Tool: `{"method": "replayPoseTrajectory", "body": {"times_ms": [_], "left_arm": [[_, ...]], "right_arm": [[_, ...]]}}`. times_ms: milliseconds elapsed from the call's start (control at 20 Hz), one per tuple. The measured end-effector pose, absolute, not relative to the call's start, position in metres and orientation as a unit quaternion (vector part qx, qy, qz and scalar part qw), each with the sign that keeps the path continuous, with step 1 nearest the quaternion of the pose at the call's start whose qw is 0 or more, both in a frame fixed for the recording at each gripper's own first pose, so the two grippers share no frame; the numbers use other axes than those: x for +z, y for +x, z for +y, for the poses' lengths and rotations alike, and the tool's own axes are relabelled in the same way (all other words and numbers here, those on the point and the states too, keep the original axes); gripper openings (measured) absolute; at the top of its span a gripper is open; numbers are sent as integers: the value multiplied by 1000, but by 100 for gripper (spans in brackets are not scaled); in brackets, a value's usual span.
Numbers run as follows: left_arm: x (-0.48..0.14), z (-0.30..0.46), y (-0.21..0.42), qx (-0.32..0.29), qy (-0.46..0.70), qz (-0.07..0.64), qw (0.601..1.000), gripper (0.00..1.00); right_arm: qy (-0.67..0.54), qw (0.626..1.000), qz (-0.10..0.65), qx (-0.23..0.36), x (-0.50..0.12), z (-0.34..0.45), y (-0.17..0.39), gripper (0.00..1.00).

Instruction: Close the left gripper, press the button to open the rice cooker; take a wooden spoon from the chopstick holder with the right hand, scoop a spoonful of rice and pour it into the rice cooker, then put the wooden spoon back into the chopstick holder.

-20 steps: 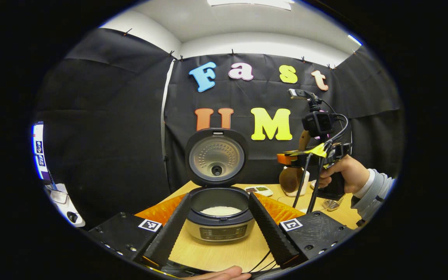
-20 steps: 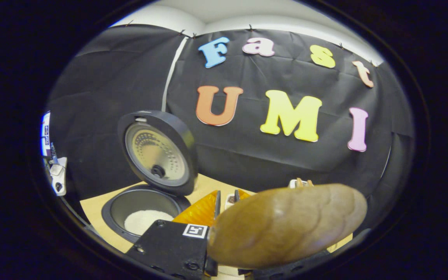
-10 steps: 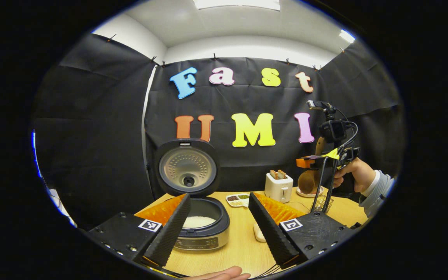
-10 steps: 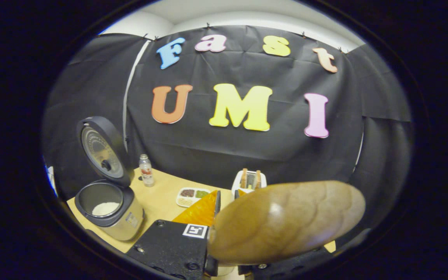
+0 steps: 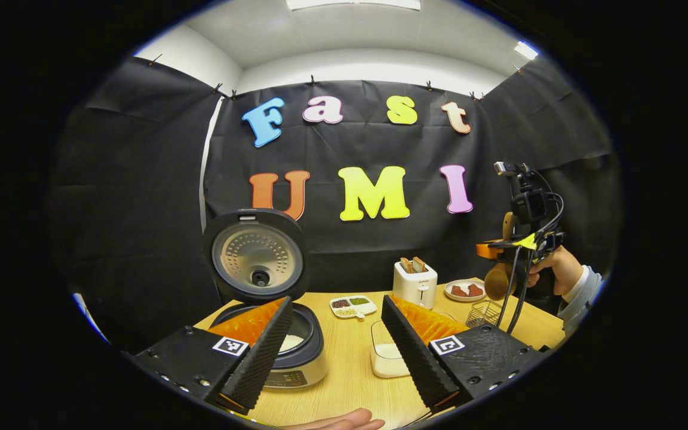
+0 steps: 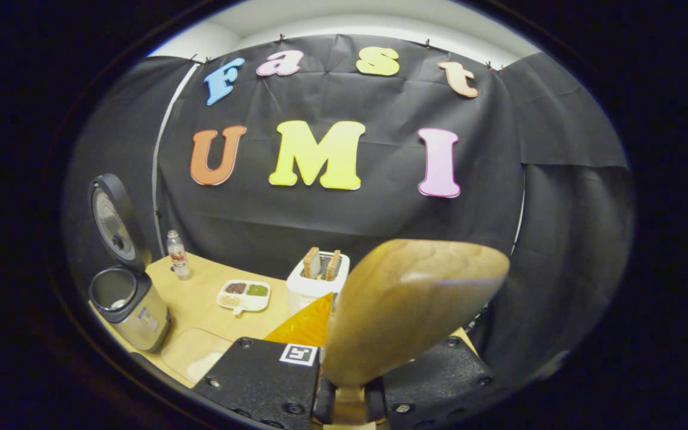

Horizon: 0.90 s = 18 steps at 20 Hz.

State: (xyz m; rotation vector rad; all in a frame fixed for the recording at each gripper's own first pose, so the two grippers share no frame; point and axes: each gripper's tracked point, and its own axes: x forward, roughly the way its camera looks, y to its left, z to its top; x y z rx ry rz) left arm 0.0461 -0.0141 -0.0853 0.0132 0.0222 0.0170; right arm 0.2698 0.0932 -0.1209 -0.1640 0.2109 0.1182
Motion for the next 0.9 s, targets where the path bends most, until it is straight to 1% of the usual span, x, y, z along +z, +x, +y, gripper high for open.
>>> {"method": "replayPoseTrajectory", "body": {"times_ms": [300, 500, 700, 750, 900], "left_arm": [[-88, -16, 61, 19, -4, 15, 1000, 95], [-89, -17, 66, 27, 2, 20, 999, 95], [-92, -14, 68, 31, 2, 24, 999, 95], [-91, -14, 67, 31, 2, 23, 999, 95], [-92, -9, 65, 37, -1, 21, 999, 95]], "right_arm": [[-74, 986, 142, 36, -177, 56, 305, 22], [-63, 985, 156, 35, -194, 51, 318, 22], [-57, 984, 166, 44, -202, 54, 324, 25], [-53, 983, 171, 47, -205, 57, 324, 39], [-47, 983, 175, 27, -208, 46, 326, 43]]}}
